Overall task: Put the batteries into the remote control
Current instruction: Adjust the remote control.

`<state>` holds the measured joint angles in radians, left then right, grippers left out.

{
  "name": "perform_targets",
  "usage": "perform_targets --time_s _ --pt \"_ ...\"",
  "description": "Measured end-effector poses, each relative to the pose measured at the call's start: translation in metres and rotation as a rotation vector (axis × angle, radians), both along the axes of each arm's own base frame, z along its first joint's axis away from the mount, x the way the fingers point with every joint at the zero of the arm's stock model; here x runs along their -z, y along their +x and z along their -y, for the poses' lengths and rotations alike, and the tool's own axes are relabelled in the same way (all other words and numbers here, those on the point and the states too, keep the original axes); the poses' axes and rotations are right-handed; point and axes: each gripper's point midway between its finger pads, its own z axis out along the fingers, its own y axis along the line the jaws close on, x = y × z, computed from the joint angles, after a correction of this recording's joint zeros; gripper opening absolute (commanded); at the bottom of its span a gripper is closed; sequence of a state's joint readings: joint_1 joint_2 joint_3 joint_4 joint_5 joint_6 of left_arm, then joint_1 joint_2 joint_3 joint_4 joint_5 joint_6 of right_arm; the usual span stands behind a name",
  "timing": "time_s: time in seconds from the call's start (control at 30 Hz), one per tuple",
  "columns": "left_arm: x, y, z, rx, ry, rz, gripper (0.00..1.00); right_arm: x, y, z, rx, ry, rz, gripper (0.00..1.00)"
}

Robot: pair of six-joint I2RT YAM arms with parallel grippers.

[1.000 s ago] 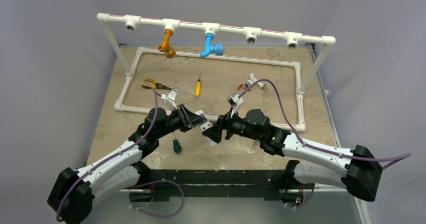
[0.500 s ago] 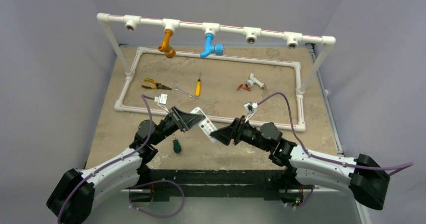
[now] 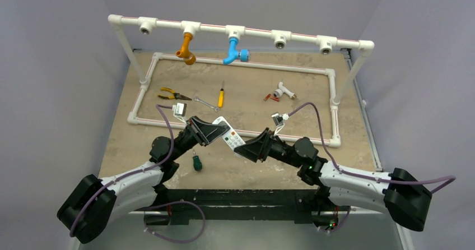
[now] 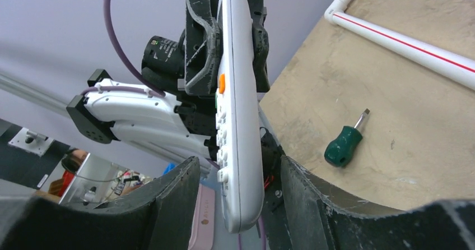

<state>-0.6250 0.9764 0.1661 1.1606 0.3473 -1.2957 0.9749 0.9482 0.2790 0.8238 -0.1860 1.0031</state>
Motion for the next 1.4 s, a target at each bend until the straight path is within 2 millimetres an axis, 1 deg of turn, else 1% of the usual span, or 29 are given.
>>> perform_targets --time_s 0.17,0.27,0.43,0.5,0.6,0.67,0.73,0.8,0.87,1.03,1.1,1.13,1.17,1.2,1.23,1.3,1.4 --pt "-0.004 -0.002 0.001 0.017 -0.018 0.015 0.0 0.004 -0.003 -0.006 -0.039 -0.006 -0.001 0.44" --pt "-0.007 -0.004 0.001 0.021 -0.026 0.025 0.0 0.002 -0.003 -0.008 -0.045 0.001 0.004 0.38" --pt "-0.008 -0.004 0.0 0.021 -0.03 0.03 0.01 -0.005 -0.004 -0.007 -0.043 0.023 0.021 0.36" --pt "-0.008 -0.004 0.0 0.02 -0.03 0.031 0.02 -0.009 -0.005 -0.005 -0.04 0.032 0.032 0.31" --pt "-0.011 -0.006 -0.001 0.022 -0.038 0.035 0.03 -0.012 -0.006 -0.002 -0.037 0.031 0.045 0.19" --pt "-0.013 -0.007 -0.001 0.025 -0.042 0.039 0.05 -0.012 -0.006 -0.001 -0.033 0.025 0.052 0.13" --pt "-0.013 -0.008 0.0 0.031 -0.042 0.041 0.07 -0.011 -0.007 0.001 -0.031 0.017 0.051 0.1" --pt "-0.012 -0.009 0.0 0.036 -0.04 0.04 0.09 -0.011 -0.007 0.002 -0.03 0.011 0.057 0.05" --pt "-0.012 -0.01 0.001 0.039 -0.039 0.04 0.16 -0.011 -0.007 0.002 -0.029 0.006 0.06 0.0" --pt "-0.009 -0.01 0.002 0.046 -0.03 0.025 0.36 -0.009 -0.005 0.005 -0.009 -0.024 0.072 0.0" --pt "-0.006 -0.009 0.002 0.048 -0.024 0.008 0.45 -0.008 -0.001 0.008 0.022 -0.055 0.092 0.0" --pt "-0.005 -0.008 0.003 0.047 -0.018 0.001 0.55 -0.007 0.002 0.01 0.041 -0.072 0.105 0.0" --pt "-0.003 -0.008 0.003 0.048 -0.013 -0.006 0.59 -0.007 0.006 0.012 0.064 -0.089 0.119 0.0" --pt "-0.003 -0.009 0.003 0.048 -0.01 -0.008 0.67 -0.006 0.008 0.014 0.079 -0.106 0.132 0.0" --pt "-0.003 -0.009 0.002 0.05 -0.005 -0.013 0.71 -0.005 0.011 0.017 0.1 -0.126 0.149 0.0" --pt "-0.004 -0.012 0.001 0.05 0.001 -0.02 0.78 -0.003 0.015 0.022 0.131 -0.155 0.175 0.0" --pt "-0.006 -0.015 -0.003 0.041 0.018 -0.033 0.8 0.002 0.022 0.028 0.178 -0.205 0.209 0.0"
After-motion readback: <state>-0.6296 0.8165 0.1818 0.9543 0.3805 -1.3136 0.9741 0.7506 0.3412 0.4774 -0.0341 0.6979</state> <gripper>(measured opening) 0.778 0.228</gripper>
